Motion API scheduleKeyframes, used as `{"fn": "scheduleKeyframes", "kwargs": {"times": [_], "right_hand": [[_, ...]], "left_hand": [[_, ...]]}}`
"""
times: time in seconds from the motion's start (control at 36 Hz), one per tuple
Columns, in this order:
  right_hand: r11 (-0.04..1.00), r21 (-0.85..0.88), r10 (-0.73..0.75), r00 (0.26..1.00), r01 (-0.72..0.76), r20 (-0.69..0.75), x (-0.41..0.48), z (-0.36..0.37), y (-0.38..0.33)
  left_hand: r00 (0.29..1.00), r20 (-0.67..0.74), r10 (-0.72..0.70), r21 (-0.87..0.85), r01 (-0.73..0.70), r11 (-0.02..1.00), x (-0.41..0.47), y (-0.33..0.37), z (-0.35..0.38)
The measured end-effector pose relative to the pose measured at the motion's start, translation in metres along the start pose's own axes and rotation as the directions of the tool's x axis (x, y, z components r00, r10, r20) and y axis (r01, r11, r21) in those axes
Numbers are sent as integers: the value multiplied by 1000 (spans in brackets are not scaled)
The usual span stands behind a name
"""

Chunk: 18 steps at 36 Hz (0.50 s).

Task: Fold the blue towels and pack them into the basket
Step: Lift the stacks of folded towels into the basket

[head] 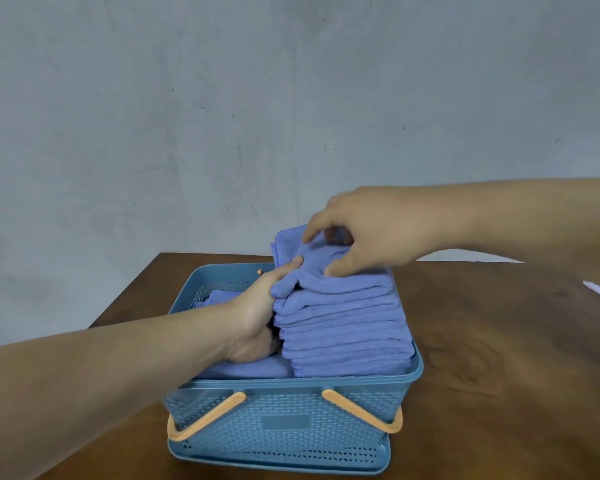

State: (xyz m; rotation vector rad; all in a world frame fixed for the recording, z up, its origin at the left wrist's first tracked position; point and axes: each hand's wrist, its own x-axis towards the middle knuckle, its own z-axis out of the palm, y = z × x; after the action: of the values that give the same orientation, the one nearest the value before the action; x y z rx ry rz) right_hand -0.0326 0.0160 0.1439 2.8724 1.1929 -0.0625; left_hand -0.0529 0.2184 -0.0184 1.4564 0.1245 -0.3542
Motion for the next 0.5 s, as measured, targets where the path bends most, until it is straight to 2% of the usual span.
{"fn": "scheduleKeyframes", "kwargs": {"times": [0.11, 0.19, 0.25, 0.33, 0.39, 0.5], "right_hand": [[996, -84, 38, 968, -18, 250, 12, -12, -14], [995, -86, 84, 925, -55, 370, 21, -19, -18], [995, -86, 75, 904, -42, 420, 23, -13, -23], [986, -158, 26, 874, 59, 486, 23, 19, -28], [973, -209, 19, 873, 96, 487, 23, 48, -28], [990, -130, 18, 876, 51, 483, 28, 82, -21]], "left_hand": [[988, 143, -55, 31, 51, 998, -9, 10, 5], [983, 164, -82, 127, 61, 990, -12, 17, 2], [984, 115, -137, 179, 116, 977, -14, 27, 4], [991, -22, -130, 281, 131, 951, -13, 29, -9], [989, -30, -143, 301, 145, 943, -22, 24, -17], [995, 0, -104, 362, 97, 927, -30, 18, -24]]}}
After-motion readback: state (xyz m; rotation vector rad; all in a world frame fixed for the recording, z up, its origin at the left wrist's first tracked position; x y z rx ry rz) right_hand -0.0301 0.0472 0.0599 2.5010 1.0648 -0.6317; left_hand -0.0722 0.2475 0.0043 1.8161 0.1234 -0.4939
